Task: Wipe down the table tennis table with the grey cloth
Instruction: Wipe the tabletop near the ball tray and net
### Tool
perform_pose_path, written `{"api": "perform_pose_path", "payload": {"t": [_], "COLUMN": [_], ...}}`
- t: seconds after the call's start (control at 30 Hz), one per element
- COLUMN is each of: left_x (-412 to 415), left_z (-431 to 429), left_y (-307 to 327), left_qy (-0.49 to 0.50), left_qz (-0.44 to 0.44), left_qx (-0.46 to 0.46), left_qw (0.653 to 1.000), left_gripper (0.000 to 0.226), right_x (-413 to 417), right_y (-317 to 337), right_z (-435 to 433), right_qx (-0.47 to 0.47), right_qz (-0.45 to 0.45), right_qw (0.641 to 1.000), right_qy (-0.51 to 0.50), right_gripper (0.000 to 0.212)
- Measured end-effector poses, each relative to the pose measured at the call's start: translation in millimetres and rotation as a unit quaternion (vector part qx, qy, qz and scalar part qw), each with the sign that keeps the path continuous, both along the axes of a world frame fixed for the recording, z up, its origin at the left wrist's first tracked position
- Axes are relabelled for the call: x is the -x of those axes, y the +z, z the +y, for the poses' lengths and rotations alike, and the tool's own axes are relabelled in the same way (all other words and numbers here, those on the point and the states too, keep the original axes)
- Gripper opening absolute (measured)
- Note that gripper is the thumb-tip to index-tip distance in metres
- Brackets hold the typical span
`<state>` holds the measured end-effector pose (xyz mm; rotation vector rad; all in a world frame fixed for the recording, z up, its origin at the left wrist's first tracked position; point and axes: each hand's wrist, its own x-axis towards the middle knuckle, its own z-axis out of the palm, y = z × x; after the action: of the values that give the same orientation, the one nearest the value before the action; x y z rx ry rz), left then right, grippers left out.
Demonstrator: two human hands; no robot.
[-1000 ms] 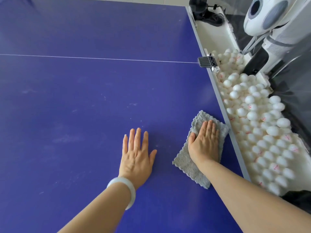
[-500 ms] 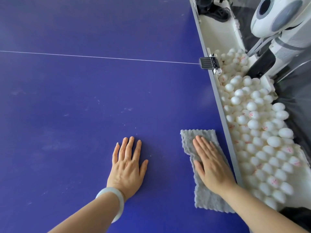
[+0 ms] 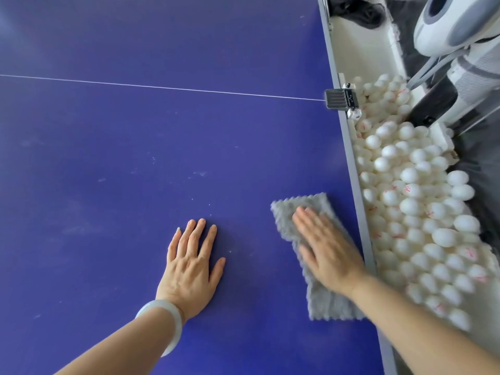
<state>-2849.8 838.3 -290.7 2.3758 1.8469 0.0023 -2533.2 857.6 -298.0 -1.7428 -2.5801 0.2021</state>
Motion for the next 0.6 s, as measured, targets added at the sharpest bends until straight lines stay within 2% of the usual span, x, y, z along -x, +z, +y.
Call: {"api": "perform_pose_path", "payload": {"t": [0.1, 0.2, 0.27, 0.37, 0.43, 0.5, 0.6], "left_x": [-0.4, 0.4, -0.1, 0.6, 0.4, -0.1, 0.3], "left_z": [-0.6, 0.1, -1.5, -2.2, -1.4, -0.3, -0.1], "left_y": [-0.1, -2.2, -2.0, 1.2, 1.6, 0.4, 0.5], "left_qy": [0.003, 0.005, 0.006, 0.004, 0.002, 0.002, 0.001], "left_qz": [0.004, -0.002, -0.009, -0.005, -0.005, -0.003, 0.003], "left_qx": [0.000, -0.003, 0.000, 0.004, 0.004, 0.006, 0.004], "left_qw": [1.000, 1.000, 1.000, 1.000, 1.000, 1.000, 1.000], "left_gripper": [0.067, 0.067, 0.067, 0.067, 0.067, 0.067, 0.066], "right_x": [-28.8, -6.1, 25.1, 57.7, 32.9, -3.3, -17.7], "right_y": [3.7, 2.2, -0.9, -6.5, -2.2, 0.1, 5.4], "right_z": [67.8, 97.2, 73.5, -10.7, -22.5, 2.4, 56.0], "right_qx": [-0.012, 0.017, 0.001, -0.016, 0.013, -0.003, 0.003], "right_qz": [-0.028, 0.008, 0.012, -0.016, 0.001, -0.011, -0.020], "right_qw": [0.985, 0.957, 0.968, 0.998, 0.999, 1.000, 0.978], "right_qy": [-0.172, -0.289, -0.252, -0.053, 0.037, 0.014, -0.209], "right_gripper": [0.060, 0.063, 0.063, 0.060, 0.059, 0.060, 0.061]}}
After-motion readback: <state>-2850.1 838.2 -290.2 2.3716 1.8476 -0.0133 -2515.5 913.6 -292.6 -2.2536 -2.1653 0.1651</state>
